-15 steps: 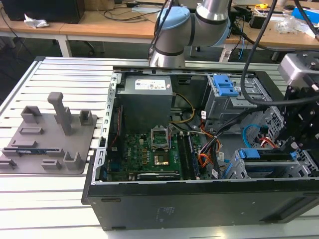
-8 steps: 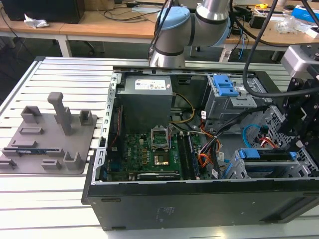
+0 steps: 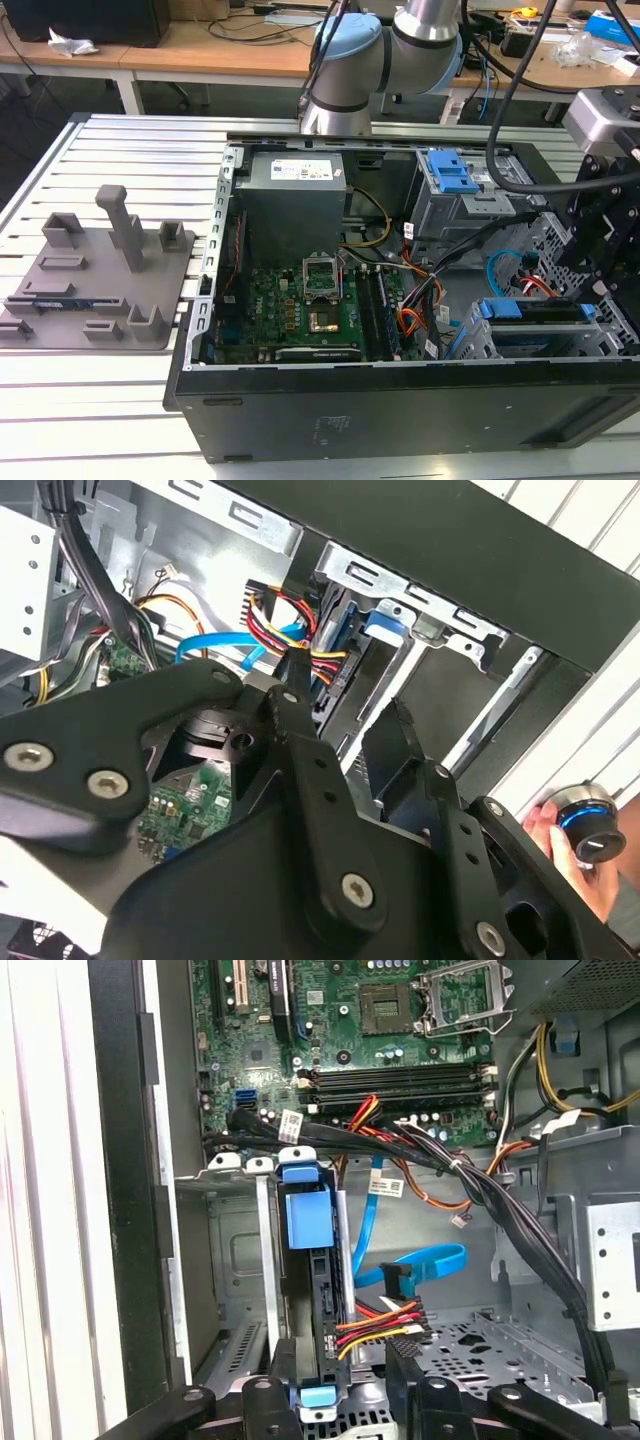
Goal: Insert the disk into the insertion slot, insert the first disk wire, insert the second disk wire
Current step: 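Insert the first disk wire, then insert the second disk wire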
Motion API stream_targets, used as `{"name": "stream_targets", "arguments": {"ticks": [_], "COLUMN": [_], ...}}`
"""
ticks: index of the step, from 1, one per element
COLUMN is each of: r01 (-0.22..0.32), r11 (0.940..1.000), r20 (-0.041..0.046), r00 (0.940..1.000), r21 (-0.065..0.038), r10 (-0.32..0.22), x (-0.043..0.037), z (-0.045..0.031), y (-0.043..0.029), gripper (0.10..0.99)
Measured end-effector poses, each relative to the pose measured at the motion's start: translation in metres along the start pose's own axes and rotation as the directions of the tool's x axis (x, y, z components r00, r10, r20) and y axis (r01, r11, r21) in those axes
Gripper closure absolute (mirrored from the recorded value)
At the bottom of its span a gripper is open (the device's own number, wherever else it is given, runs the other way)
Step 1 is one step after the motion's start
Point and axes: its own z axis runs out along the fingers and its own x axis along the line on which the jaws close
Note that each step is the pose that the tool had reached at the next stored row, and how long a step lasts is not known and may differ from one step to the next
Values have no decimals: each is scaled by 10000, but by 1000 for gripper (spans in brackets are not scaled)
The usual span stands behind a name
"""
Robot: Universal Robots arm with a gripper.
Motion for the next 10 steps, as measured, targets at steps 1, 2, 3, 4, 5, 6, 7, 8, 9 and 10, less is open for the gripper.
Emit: {"name": "stream_targets", "arguments": {"ticks": [1, 2, 3, 4, 5, 6, 7, 8, 9, 10], "r01": [-8, -17, -32, -57, -84, -102, -128, -140, -150, -158], "r11": [10000, 10000, 10000, 10000, 10000, 9999, 9999, 9999, 9999, 9999], "r20": [0, 1, 1, 0, 0, 0, 1, 1, 0, 0], "r00": [10000, 10000, 10000, 10000, 10000, 9999, 9999, 9999, 9999, 9999], "r21": [0, 0, 0, 0, 1, 2, 1, 1, 2, 2], "r10": [8, 17, 32, 57, 84, 102, 128, 140, 150, 158], "x": [-1, -3, -5, -9, -13, -16, -20, -22, -23, -25], "z": [0, 0, 0, -1, -2, -3, -3, -3, -4, -4], "y": [0, 0, 0, 1, 1, 1, 2, 2, 2, 2], "gripper": [604, 604, 604, 604, 604, 604, 604, 604, 604, 604]}}
